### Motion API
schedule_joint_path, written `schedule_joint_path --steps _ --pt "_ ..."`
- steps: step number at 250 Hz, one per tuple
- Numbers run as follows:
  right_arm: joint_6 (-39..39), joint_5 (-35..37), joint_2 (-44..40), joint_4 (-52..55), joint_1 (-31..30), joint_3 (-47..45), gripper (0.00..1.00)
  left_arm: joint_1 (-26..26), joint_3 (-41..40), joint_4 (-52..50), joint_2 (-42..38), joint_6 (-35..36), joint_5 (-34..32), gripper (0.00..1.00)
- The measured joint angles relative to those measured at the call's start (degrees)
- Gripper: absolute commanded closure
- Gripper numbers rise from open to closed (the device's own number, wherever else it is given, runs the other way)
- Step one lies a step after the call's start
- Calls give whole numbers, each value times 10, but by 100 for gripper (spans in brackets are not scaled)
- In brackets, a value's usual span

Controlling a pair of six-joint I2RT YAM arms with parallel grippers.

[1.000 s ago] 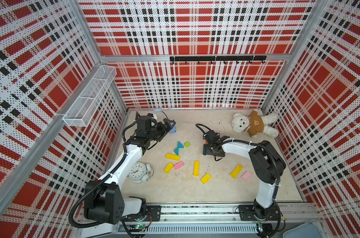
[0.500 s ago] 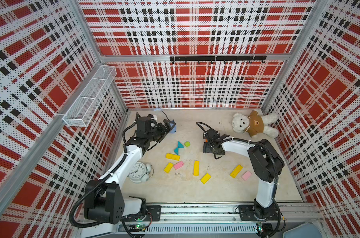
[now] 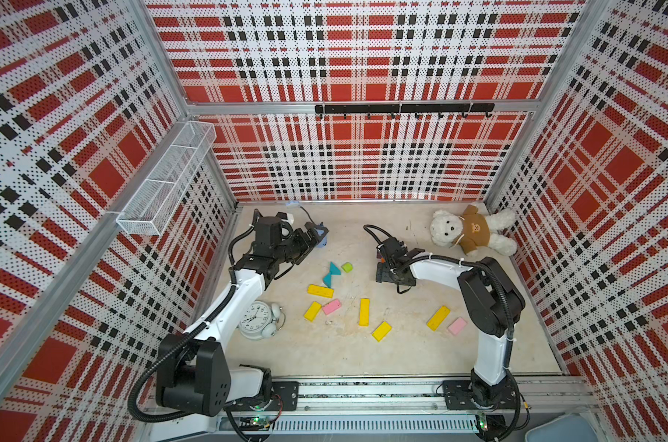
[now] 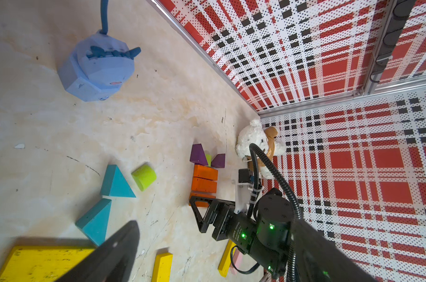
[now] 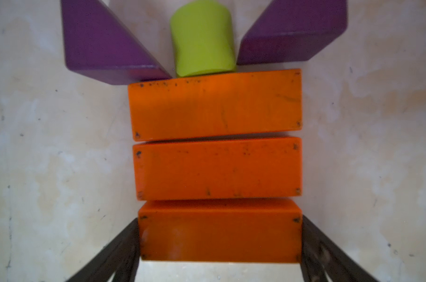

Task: Assemble a carrot with building blocks
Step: Assemble the building block at the center of the board.

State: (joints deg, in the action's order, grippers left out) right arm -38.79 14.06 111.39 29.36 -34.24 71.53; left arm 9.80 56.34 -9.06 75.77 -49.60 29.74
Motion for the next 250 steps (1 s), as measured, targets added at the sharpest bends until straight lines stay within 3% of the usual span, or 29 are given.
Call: schedule_joint_path --steps 250 --pt "31 4 7 7 5 9 0 6 0 11 2 0 4 1"
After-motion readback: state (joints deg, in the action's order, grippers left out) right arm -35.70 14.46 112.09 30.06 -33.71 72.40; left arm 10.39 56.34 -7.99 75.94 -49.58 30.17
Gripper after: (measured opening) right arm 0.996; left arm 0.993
